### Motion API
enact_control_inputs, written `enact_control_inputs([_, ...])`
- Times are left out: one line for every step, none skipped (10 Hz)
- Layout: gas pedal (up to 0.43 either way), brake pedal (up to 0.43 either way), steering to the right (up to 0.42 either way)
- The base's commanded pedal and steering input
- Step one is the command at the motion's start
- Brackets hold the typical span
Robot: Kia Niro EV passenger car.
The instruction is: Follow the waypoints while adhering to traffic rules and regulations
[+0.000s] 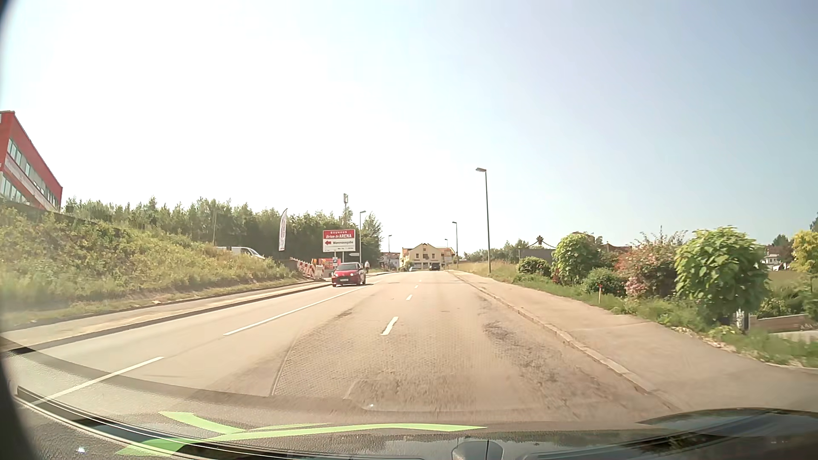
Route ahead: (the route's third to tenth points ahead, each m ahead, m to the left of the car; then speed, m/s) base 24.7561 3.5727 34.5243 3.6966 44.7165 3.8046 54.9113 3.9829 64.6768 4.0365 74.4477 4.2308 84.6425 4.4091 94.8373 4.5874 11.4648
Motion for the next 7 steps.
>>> enact_control_inputs([0.319, 0.0, -0.003])
enact_control_inputs([0.319, 0.0, -0.003])
enact_control_inputs([0.319, 0.0, -0.004])
enact_control_inputs([0.319, 0.0, -0.004])
enact_control_inputs([0.319, 0.0, -0.004])
enact_control_inputs([0.319, 0.0, -0.004])
enact_control_inputs([0.319, 0.0, -0.005])
